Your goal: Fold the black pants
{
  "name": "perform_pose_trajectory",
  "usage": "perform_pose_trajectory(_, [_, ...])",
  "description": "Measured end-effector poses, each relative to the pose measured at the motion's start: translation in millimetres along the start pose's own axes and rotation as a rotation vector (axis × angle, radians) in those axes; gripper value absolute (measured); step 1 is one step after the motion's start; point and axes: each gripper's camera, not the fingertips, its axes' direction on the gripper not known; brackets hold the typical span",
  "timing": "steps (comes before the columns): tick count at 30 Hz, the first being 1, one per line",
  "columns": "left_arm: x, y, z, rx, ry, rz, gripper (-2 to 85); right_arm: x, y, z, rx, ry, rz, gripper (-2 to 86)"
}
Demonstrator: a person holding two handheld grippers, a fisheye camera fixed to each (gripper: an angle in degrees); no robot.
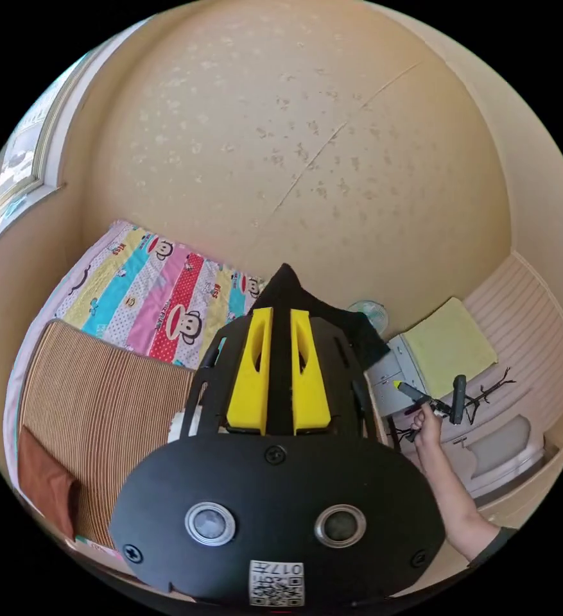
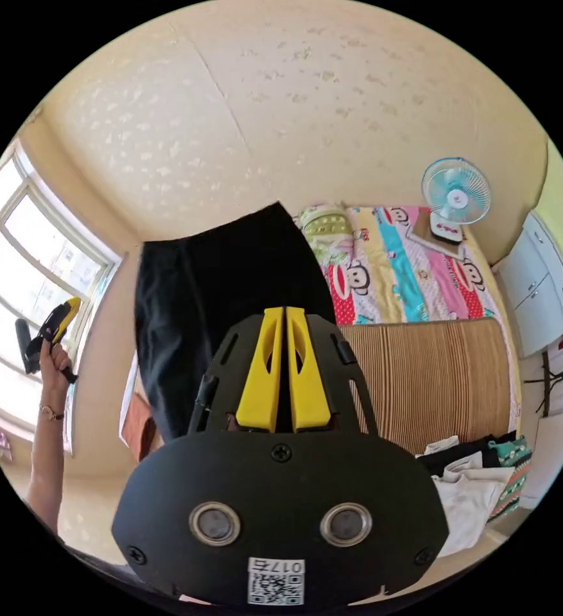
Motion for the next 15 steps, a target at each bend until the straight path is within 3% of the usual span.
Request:
perform_pose_trajectory(4, [-119.5,161.0,67.6,-0.357,-0.153,0.032,6.2,28.0,102.0,111.9,-0.366,-0.065,-0.091,0.6])
perform_pose_trajectory(8, [-221.0,326.8,94.1,-0.698,-0.236,-0.072,6.8,51.4,183.5,161.7,-0.614,-0.061,-0.064,0.4])
perform_pose_trajectory(14, [-270.9,447.8,99.8,-0.933,-0.276,-0.026,7.0,80.0,235.5,155.8,-0.766,-0.009,-0.039,0.4])
perform_pose_trajectory(15, [-276.0,459.2,101.9,-0.970,-0.288,-0.028,6.9,81.0,250.9,161.4,-0.861,0.009,-0.050,0.4])
